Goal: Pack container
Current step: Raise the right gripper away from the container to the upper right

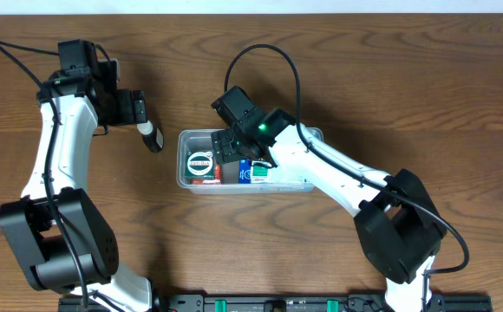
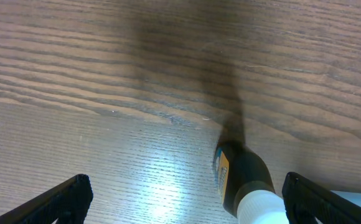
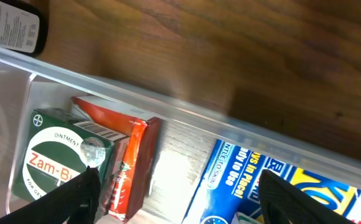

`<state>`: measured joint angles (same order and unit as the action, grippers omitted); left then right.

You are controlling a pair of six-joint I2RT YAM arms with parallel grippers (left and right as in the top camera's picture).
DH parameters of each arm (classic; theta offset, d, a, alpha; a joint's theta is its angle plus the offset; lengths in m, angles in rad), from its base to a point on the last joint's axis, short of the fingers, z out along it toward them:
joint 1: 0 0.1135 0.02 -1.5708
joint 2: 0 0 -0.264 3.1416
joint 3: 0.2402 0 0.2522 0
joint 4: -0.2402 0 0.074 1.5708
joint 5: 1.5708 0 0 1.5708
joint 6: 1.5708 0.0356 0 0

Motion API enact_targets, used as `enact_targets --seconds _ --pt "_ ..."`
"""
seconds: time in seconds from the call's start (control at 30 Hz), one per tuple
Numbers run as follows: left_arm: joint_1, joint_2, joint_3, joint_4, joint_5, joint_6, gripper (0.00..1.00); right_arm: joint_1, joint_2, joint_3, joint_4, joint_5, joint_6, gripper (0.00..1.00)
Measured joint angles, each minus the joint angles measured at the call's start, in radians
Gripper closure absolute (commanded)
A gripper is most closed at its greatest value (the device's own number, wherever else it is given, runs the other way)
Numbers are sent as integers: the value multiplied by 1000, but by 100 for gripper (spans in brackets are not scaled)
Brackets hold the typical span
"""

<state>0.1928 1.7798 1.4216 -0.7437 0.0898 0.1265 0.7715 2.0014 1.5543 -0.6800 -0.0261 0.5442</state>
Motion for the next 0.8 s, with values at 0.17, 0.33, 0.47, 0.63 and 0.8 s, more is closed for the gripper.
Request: enact_targets --seconds 0.17,0.33,0.47,0.63,0.8 --pt "0 0 0 -31 28 -19 2 -35 -57 0 -49 23 -19 20" --pt "0 0 0 -98 47 -29 2 -158 -198 0 -122 77 -43 19" --pt "0 0 0 -125 64 -51 2 -291 -270 3 -172 114 -59 19" --pt "-1 0 0 -132 79 -60 2 -413 -260 2 -232 134 -68 19" --pt "-5 0 0 -119 91 -68 2 -485 -254 -5 -232 141 -90 19"
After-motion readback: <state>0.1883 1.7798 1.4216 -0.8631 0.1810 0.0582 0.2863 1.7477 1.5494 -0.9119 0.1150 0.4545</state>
